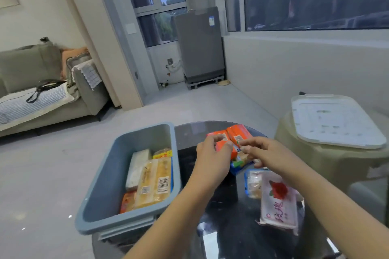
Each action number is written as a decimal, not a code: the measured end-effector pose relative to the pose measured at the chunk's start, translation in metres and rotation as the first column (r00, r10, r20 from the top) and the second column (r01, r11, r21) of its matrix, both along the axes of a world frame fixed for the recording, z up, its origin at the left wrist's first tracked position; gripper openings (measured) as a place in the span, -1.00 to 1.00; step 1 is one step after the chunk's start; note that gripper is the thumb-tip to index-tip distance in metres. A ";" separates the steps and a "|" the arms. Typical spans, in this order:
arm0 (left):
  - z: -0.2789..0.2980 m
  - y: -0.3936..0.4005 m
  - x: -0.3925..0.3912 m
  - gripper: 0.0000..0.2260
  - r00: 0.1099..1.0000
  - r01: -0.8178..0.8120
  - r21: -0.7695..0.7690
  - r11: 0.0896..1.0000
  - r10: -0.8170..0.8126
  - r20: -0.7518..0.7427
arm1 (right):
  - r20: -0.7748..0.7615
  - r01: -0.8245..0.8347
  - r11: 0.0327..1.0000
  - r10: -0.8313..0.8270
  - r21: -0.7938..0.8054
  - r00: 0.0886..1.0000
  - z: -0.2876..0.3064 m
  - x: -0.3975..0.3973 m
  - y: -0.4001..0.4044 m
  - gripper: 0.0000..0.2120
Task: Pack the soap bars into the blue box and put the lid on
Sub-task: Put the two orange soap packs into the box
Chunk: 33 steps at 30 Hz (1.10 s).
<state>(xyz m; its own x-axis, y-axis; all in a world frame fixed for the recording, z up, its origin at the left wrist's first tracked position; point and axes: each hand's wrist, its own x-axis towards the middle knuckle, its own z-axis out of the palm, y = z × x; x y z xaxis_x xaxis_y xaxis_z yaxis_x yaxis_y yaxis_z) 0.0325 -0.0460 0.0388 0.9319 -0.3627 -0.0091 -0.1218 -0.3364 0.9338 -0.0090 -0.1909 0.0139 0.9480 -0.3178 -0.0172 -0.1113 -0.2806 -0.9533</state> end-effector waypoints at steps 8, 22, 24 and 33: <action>-0.053 -0.049 0.039 -0.62 0.961 -0.240 -0.048 0.970 0.231 -0.150 | -0.098 0.083 0.975 -0.105 -0.207 0.990 -0.011 0.026 -0.045 -0.78; -0.099 -0.069 0.109 -0.46 0.899 -0.309 -0.021 0.951 0.285 -0.334 | -0.320 0.097 0.943 -0.203 -0.317 0.925 -0.050 0.114 -0.084 -0.77; -0.102 -0.071 0.114 -0.46 0.894 -0.316 -0.048 0.947 0.280 -0.350 | -0.366 0.080 0.939 -0.208 -0.334 0.907 -0.052 0.126 -0.090 -0.67; -0.113 -0.075 0.120 -0.62 0.880 -0.406 -0.229 0.885 0.311 -0.360 | -0.551 -0.019 0.933 -0.196 -0.360 0.811 -0.059 0.165 -0.099 -0.47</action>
<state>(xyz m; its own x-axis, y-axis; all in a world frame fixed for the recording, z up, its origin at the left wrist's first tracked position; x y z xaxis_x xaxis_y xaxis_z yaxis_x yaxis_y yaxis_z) 0.1528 -0.1206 -0.0740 0.9648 -0.0346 -0.2607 0.2605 -0.0102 0.9654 0.1558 -0.2899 -0.0454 0.7649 -0.4872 -0.4213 -0.6423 -0.5282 -0.5554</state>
